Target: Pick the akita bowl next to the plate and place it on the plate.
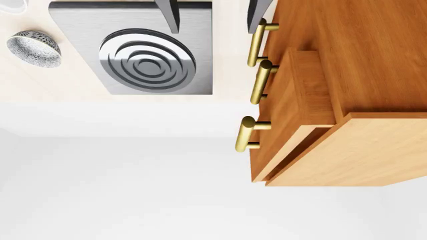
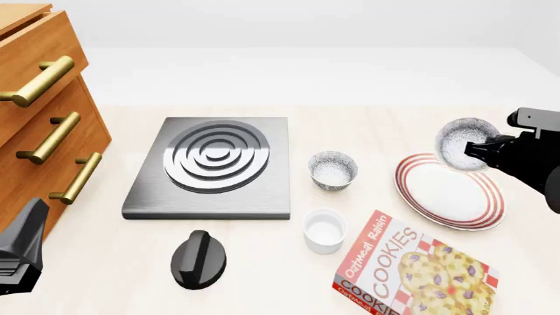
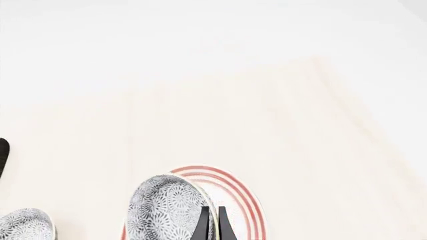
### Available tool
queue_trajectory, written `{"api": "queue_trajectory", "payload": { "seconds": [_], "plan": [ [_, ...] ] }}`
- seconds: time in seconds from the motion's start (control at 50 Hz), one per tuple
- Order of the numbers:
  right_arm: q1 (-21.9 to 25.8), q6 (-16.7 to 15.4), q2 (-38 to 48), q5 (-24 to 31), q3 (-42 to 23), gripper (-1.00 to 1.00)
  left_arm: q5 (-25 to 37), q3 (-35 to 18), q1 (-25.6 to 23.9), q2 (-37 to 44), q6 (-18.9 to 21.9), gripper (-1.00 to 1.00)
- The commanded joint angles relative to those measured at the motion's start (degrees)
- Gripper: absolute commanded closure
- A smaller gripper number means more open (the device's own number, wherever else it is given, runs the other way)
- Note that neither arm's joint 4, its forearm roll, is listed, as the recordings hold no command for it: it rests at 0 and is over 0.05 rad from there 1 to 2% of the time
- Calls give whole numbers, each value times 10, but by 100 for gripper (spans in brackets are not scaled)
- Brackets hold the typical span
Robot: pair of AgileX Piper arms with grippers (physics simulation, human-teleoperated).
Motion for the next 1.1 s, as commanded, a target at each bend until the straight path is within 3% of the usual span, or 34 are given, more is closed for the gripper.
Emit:
{"api": "queue_trajectory", "payload": {
  "seconds": [0.02, 0.44, 0.68, 1.1],
  "plan": [
    [9, 5, 4, -5, 8, 100, 0, 0, 0, 0, 0, -100],
    [7, 12, 60, -26, 15, 100, 0, 0, 0, 0, 0, -100],
    [13, 51, 100, -3, -5, 100, 0, 0, 0, 0, 0, -100],
    [10, 67, 115, 8, -16, 100, 0, 0, 0, 0, 0, -100]
  ]
}}
